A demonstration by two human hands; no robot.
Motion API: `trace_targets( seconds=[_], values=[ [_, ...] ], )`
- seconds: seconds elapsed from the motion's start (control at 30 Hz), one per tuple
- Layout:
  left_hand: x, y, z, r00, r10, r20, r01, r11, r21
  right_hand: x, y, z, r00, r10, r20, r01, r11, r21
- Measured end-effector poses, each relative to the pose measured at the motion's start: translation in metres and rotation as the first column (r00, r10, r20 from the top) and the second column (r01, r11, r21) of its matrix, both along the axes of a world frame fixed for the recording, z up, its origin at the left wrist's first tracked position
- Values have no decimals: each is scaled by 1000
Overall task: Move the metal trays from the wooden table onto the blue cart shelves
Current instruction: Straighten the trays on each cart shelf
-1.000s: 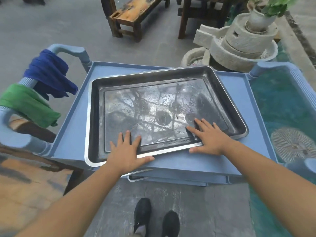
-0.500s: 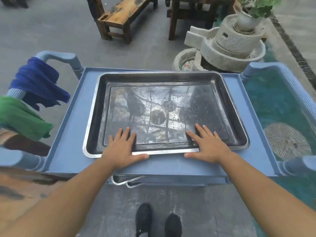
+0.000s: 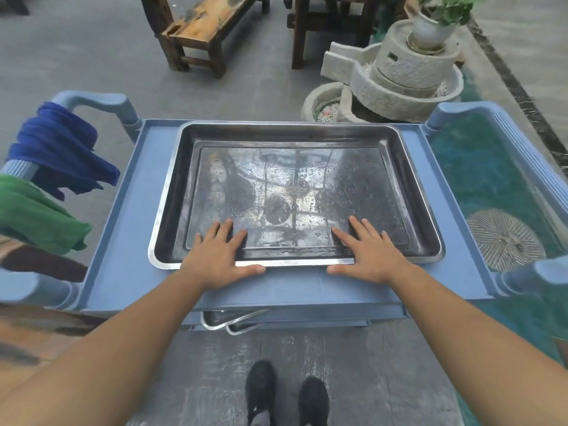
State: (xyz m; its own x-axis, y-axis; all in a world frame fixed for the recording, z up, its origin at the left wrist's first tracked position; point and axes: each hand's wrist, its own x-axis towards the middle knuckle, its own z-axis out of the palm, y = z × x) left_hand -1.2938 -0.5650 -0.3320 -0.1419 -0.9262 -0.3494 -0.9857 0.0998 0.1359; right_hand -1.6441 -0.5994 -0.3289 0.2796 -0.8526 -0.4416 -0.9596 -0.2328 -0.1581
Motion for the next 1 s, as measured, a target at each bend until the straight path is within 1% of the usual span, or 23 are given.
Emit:
trace_targets(
  seconds=[0.77,1.0],
  values=[
    [0,77,-4,999,-40,22,39,999,29,-3,85,0,1000,-17,-8,17,1000,14],
    [-2,83,-4,998,-49,30,49,999,7,-3,89,0,1000,-9,-10,9,1000,-2]
  ],
)
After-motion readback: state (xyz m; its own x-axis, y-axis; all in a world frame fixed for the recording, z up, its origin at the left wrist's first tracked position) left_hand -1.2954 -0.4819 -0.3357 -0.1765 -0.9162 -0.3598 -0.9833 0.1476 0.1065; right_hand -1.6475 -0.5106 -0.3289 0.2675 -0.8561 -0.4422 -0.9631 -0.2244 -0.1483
